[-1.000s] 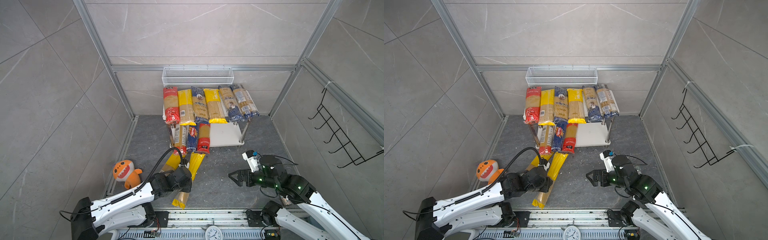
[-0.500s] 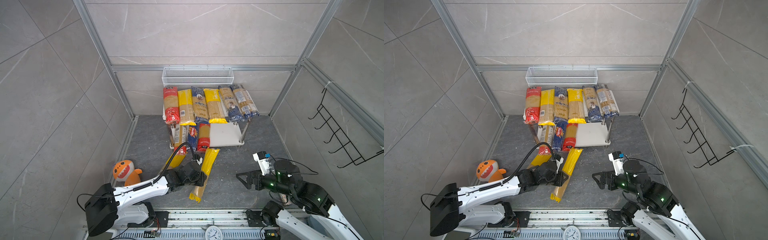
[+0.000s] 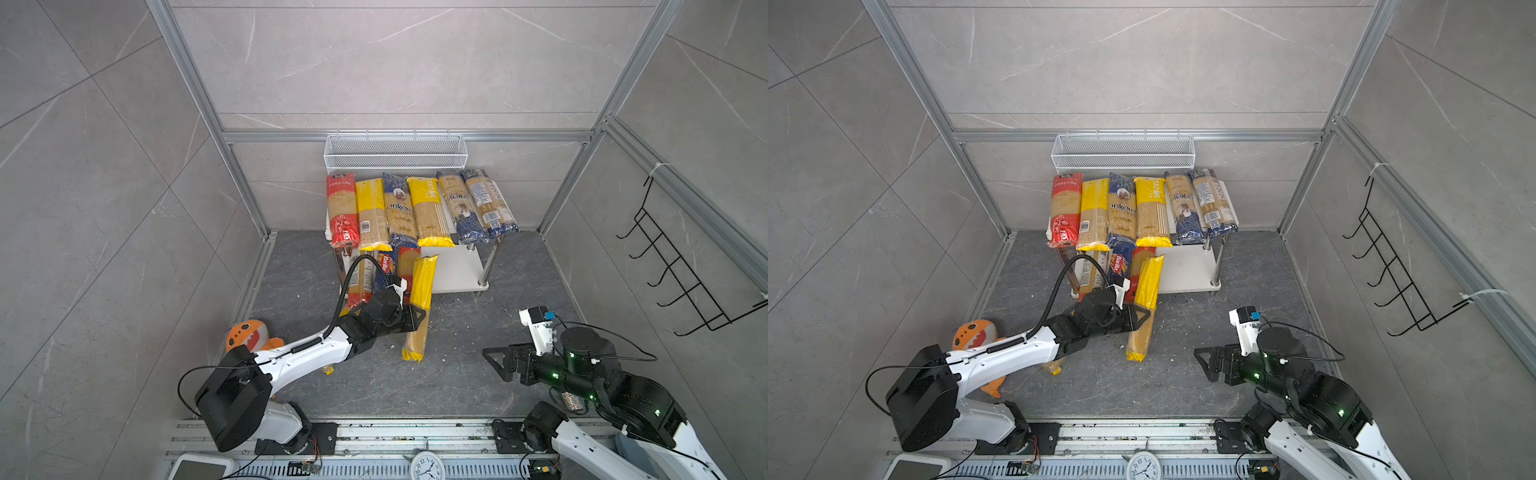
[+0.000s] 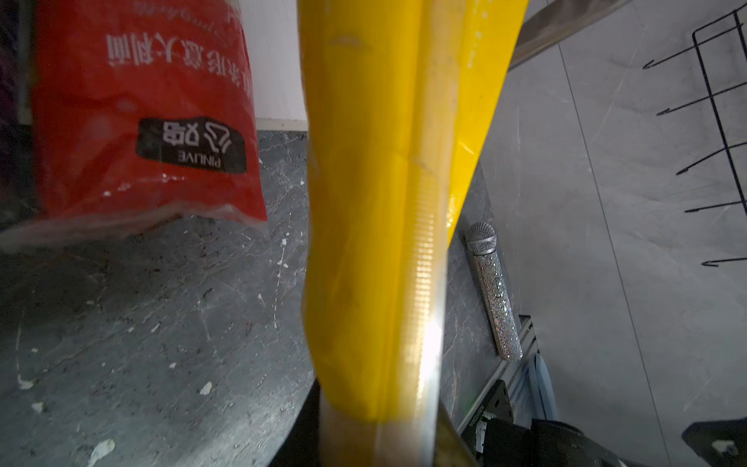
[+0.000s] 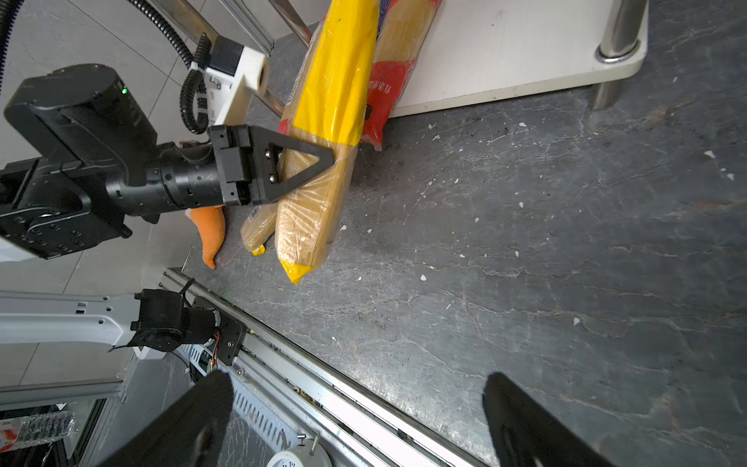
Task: Place and organize the pasta boxes and bags onto the shelf
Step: 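Carry the yellow-banded bag upright to the shelf front beside the red bag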
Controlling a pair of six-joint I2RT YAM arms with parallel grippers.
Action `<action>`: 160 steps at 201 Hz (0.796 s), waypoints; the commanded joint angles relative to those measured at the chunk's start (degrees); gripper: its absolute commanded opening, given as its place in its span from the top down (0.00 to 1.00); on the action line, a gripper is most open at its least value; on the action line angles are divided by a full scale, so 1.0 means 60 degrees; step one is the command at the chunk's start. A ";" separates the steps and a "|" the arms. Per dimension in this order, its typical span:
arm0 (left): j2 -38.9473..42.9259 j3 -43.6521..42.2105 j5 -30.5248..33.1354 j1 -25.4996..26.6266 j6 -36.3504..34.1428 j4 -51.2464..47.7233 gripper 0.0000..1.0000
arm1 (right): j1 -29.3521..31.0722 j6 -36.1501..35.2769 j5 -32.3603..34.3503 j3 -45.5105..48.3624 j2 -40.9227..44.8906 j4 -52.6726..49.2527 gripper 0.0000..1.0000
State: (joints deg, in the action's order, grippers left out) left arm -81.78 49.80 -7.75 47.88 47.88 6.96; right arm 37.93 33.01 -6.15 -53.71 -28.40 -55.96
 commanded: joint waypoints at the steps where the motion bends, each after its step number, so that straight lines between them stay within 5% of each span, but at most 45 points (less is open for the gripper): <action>1: -0.0188 0.1018 -0.0486 -0.0375 0.0089 0.2375 1.00 | 0.0050 0.0122 0.0233 -0.0151 0.0077 -0.0194 0.00; 160: -0.4800 0.5566 -0.2882 -0.2118 0.0860 0.2634 1.00 | 0.0048 0.0489 0.0738 0.0806 -0.0392 0.0231 0.00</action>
State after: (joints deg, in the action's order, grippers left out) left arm -110.21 76.84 -21.23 37.21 52.58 11.66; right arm 37.93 35.40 -3.68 -47.37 -29.50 -55.27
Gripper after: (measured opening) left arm 0.237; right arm 0.997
